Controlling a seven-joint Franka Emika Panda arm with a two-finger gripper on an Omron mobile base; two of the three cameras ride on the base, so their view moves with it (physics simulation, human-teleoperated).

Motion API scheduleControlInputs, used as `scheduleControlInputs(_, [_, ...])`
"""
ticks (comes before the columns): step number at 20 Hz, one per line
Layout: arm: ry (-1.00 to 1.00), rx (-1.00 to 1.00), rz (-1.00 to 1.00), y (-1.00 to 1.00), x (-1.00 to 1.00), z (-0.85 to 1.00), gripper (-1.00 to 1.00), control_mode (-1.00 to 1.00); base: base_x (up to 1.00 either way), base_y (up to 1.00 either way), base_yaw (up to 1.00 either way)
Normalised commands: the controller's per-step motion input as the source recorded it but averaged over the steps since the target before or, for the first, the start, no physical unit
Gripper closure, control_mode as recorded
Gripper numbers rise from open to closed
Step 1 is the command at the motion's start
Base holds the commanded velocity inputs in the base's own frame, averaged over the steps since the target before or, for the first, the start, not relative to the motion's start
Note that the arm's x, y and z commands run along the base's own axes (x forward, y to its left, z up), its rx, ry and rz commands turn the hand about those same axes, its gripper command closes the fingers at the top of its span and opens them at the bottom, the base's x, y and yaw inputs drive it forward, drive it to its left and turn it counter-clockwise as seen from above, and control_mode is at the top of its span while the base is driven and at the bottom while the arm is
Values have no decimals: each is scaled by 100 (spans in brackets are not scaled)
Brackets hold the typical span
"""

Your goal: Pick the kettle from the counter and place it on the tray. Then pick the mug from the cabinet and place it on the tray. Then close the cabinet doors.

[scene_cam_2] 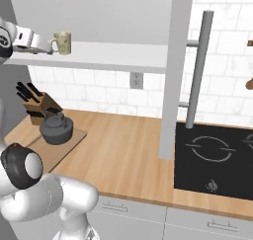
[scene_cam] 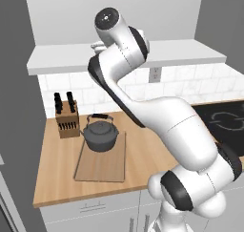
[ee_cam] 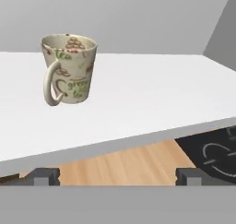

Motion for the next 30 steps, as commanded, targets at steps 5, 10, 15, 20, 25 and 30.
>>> scheduleControlInputs(5, [-16, 0, 0, 24, 58, 0, -100, -100, 0, 0, 0])
scheduleControlInputs(10, [-3, 0, -7, 19, 48, 0, -100, -100, 0, 0, 0])
scheduleControlInputs(15, [0, 0, -19, 17, 41, 0, -100, -100, 0, 0, 0])
scheduleControlInputs(20, [0, 0, -20, 14, 39, 0, -100, -100, 0, 0, 0])
scheduleControlInputs(25, [3, 3, -16, 16, 27, 1, -100, -100, 0, 0, 0])
scheduleControlInputs(30, [10, 7, -9, 10, 19, 0, -100, -100, 0, 0, 0])
